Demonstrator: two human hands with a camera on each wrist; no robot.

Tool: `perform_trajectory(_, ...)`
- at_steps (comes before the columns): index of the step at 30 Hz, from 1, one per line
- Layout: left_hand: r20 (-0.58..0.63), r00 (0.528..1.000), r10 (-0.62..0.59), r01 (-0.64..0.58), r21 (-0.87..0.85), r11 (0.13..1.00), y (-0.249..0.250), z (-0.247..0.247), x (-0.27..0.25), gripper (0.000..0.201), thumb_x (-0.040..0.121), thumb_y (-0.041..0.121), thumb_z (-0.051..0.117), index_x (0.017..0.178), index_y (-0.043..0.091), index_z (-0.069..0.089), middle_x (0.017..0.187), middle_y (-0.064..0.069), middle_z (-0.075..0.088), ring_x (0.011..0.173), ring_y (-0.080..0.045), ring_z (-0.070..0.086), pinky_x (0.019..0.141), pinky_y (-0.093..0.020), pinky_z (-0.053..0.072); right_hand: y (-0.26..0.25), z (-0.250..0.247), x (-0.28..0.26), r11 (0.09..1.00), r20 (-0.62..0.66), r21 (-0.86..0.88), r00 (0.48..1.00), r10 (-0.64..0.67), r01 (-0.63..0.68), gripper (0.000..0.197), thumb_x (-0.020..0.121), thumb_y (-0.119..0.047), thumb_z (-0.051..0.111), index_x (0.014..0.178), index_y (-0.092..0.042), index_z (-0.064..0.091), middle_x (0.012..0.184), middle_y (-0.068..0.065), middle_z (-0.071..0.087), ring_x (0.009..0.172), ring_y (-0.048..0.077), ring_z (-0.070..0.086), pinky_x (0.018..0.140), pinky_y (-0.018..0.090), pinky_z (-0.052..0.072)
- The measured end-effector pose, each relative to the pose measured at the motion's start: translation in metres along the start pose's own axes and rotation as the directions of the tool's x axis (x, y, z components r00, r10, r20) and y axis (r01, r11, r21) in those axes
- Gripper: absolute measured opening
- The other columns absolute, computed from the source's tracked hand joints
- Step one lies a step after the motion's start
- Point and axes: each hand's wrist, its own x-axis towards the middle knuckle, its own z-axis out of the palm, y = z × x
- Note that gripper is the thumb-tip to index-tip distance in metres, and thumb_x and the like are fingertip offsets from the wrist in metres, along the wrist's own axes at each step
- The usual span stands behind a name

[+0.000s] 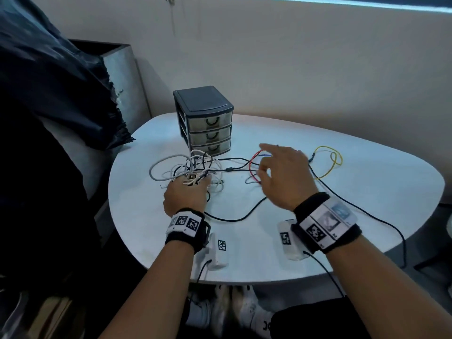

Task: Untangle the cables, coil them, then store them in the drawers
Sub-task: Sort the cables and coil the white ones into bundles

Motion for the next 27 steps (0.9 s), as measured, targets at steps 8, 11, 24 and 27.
perform_trajectory(8, -0.045, 0.999, 0.007, -0.007, -0.010, 1.000, -0.002, -0.006, 0.005, 0.070, 0.068, 0.063, 0.080, 0.116, 0.014, 0.068, 0.128, -0.007, 0.051, 0.111, -0.030, 0.059, 0.092, -0.039, 0.046, 0.054, -0.002, 0.008, 0.969, -0.201, 0.001, 0.950, 0.241, -0.245, 0.020, 0.096, -0.026, 0.054, 0.099, -0.017, 0.071, 0.144, -0.005, 0.049, 0.140, 0.026, 0.031, 0.116, 0.055, 0.010)
perform_trajectory(11, -0.072, 0.997, -0.006, 0.002, -0.054, 0.999, 0.003, -0.009, 0.010, 0.062, 0.068, 0.061, 0.080, 0.106, 0.012, 0.071, 0.125, -0.006, 0.054, 0.110, -0.031, 0.059, 0.090, -0.039, 0.046, 0.063, -0.002, 0.011, 0.960, -0.309, 0.055, 0.910, 0.276, -0.273, 0.018, 0.093, -0.023, 0.058, 0.092, -0.012, 0.072, 0.132, 0.001, 0.060, 0.127, 0.033, 0.046, 0.111, 0.051, 0.025)
perform_trajectory(24, -0.016, 0.990, 0.140, -0.141, -0.089, 0.986, 0.007, 0.005, -0.019, 0.045, 0.071, 0.050, 0.083, 0.094, 0.012, 0.073, 0.113, -0.005, 0.060, 0.104, -0.030, 0.061, 0.091, -0.038, 0.047, 0.020, 0.032, 0.007, 0.940, 0.142, -0.223, 0.946, 0.292, -0.257, 0.049, 0.092, -0.038, 0.048, 0.140, -0.031, 0.042, 0.137, 0.005, 0.053, 0.132, 0.030, 0.043, 0.117, 0.060, 0.011)
perform_trajectory(27, -0.019, 0.989, 0.148, -0.150, -0.101, 0.984, 0.008, 0.005, -0.020, 0.043, 0.072, 0.048, 0.084, 0.096, 0.014, 0.074, 0.113, -0.004, 0.059, 0.103, -0.030, 0.062, 0.091, -0.036, 0.046, -0.001, 0.034, 0.009, 0.886, 0.167, -0.440, 0.957, 0.237, -0.143, 0.041, 0.091, -0.047, 0.047, 0.129, -0.034, 0.056, 0.152, 0.010, 0.033, 0.142, 0.039, 0.022, 0.110, 0.071, -0.010)
